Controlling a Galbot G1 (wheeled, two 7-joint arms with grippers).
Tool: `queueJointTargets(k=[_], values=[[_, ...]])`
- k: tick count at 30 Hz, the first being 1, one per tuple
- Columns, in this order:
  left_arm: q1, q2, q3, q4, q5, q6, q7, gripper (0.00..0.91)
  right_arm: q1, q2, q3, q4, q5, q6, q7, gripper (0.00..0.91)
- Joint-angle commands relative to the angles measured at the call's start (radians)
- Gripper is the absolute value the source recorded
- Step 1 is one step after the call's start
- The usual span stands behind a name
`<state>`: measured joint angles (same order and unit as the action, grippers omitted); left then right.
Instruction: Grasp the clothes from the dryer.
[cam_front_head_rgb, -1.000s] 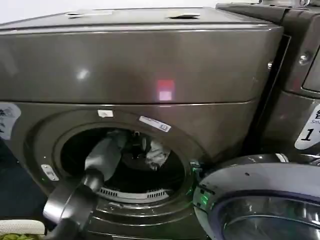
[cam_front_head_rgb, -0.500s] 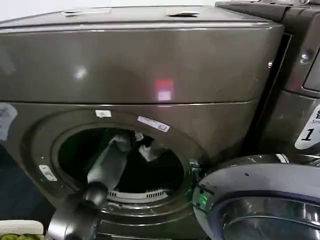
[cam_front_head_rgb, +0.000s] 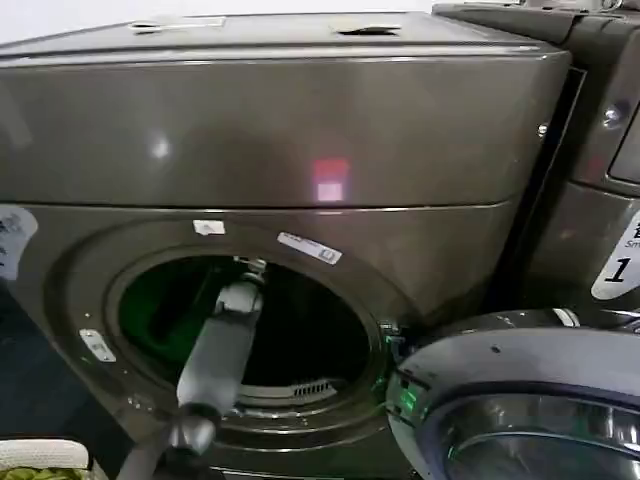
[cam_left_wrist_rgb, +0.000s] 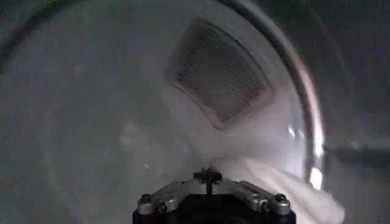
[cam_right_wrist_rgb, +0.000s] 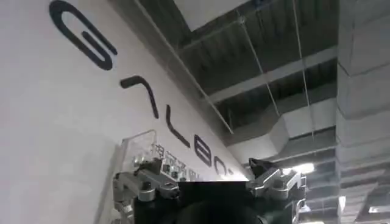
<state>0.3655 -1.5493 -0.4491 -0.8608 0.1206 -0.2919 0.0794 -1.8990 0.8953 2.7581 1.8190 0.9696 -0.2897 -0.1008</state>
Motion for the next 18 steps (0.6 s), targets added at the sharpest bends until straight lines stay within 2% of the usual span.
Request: queueJointTargets(k=[1, 18], values=[[0.158, -0.005, -0.025, -0.196, -0.099, -0.052, -0.166, 0.000, -0.007, -0.001, 0.003, -0.007, -0.006, 0.032, 0.004, 0.907], [0.159, 0.001, -0.006, -0.205, -0.089, -0.043, -0.144, 0.000, -0.014, 0.002, 0.017, -0.008, 0.013, 0.038, -0.005, 0.907]])
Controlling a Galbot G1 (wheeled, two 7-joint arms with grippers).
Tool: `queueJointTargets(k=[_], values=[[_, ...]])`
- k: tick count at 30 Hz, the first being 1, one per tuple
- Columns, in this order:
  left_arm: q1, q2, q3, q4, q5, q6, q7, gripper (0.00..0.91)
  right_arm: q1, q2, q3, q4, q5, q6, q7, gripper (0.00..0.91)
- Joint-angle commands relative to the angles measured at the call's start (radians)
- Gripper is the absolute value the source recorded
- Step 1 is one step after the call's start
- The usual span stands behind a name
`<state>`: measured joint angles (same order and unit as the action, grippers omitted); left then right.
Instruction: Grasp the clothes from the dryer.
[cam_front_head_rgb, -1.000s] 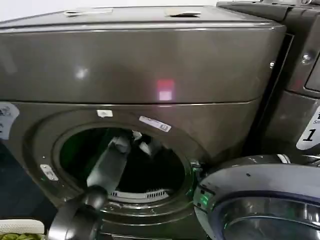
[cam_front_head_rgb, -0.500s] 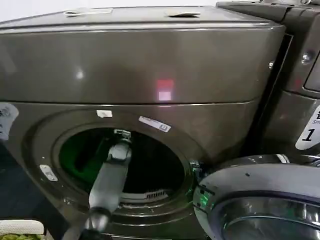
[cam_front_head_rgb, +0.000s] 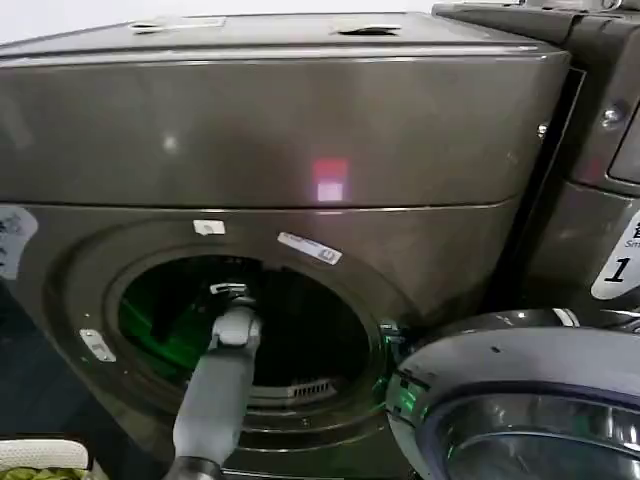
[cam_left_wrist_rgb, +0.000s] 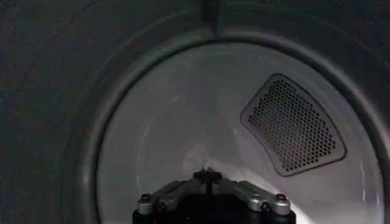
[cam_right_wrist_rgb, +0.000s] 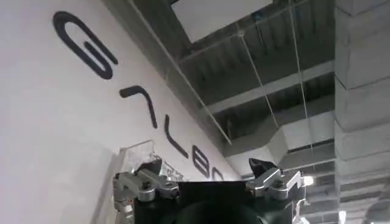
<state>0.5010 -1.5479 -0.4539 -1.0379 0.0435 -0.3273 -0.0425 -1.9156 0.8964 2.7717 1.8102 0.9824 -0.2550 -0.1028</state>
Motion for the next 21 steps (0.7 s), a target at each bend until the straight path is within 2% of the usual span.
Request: queueJointTargets(k=[1, 21], values=[[0.023, -0.001, -0.001, -0.027, -0.011, -0.008, -0.022, 0.000, 0.003, 0.002, 0.005, 0.002, -0.003, 0.000, -0.008, 0.907], [-0.001, -0.013, 0.003, -0.015, -0.037, 0.017, 0.001, 0.000, 0.004, -0.006, 0.009, -0.006, -0.054, -0.002, -0.007, 0.907]])
